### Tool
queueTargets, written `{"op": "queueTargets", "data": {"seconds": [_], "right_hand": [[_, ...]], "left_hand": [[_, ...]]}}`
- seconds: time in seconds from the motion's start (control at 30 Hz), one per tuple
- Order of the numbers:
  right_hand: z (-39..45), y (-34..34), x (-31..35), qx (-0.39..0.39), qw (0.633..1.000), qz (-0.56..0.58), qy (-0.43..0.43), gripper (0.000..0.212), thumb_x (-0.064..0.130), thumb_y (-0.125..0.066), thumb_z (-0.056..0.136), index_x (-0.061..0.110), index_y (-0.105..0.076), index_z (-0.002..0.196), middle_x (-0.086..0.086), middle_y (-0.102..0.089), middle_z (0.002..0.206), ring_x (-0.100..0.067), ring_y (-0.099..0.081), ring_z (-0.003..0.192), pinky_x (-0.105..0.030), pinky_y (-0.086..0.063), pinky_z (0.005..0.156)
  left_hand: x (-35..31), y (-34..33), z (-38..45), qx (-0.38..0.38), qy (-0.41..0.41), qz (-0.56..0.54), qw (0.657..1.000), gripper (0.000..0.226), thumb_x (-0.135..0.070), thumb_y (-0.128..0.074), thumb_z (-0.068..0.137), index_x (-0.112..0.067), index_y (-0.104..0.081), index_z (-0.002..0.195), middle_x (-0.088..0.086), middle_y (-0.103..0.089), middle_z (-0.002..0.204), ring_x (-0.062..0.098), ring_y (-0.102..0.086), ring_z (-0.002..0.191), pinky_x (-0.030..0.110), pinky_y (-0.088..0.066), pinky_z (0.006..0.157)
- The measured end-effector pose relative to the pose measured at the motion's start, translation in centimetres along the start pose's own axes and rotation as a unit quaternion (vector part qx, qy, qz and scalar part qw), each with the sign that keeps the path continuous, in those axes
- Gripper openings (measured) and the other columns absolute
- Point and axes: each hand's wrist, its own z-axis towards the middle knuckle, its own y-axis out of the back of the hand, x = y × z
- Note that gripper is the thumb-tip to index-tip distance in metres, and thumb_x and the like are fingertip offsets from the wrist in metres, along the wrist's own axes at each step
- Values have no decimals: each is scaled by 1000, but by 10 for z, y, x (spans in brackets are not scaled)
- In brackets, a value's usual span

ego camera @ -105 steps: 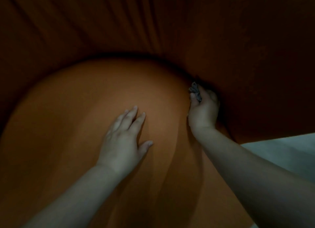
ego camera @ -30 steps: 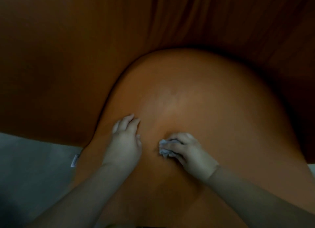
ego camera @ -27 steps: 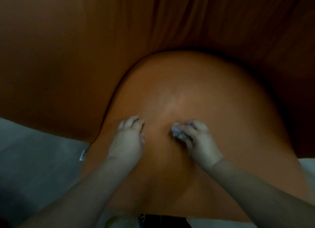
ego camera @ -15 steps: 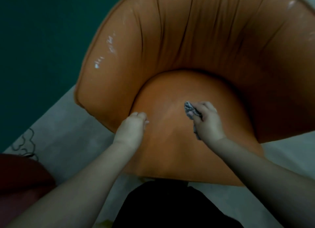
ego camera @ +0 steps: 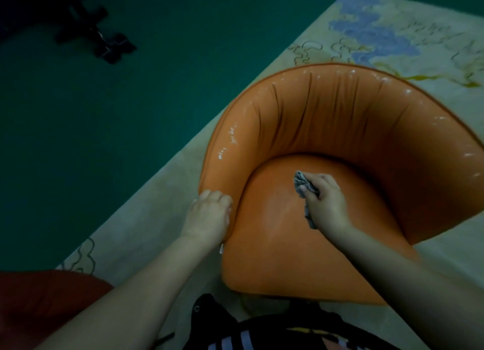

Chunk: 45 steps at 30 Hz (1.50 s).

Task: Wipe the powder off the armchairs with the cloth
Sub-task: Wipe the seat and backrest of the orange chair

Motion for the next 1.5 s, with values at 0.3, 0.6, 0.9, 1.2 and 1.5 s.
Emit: {"op": "queueTargets", "data": {"seconds": [0.3,0.6,0.9,1.2,1.5], "right_hand": [[-40,-102,85,-98,994,-2,-44,29,10,-54,96,16,-63,124,0,-48,111,-24,-51,107,-27,-41,84],[-48,-125,116,-141,988,-8,-54,29,10,-56,94,18,-64,120,2,-47,106,-25,-51,106,-34,-42,90],[-22,-144,113,-140,989,2,-47,29,16,-57,93,32,-64,117,20,-47,98,-38,-57,95,-55,-50,84],[19,-189,127,-236,962,-6,-138,30,10,-58,93,20,-65,121,5,-49,104,-29,-52,106,-45,-44,96],[28,-243,149,-351,900,50,-252,31,11,-61,91,18,-65,122,5,-50,103,-23,-53,106,-35,-42,98]], "left_hand": [[118,46,-3,-5,-118,63,991,16,-26,-56,91,-14,-62,100,7,-59,103,29,-50,105,36,-37,83],[163,60,11,-29,-154,54,986,20,-28,-59,89,-16,-68,102,6,-67,98,29,-58,97,37,-44,81],[178,51,41,35,-123,86,988,47,-38,-39,99,-21,-37,143,-1,-32,153,22,-24,141,37,-24,111],[216,71,129,74,-242,91,963,53,-39,-38,100,-24,-25,149,0,-21,158,22,-18,144,40,-17,115],[235,86,201,126,-362,113,916,58,-41,-39,99,-27,-18,151,1,-14,160,23,-15,145,40,-19,114]]}}
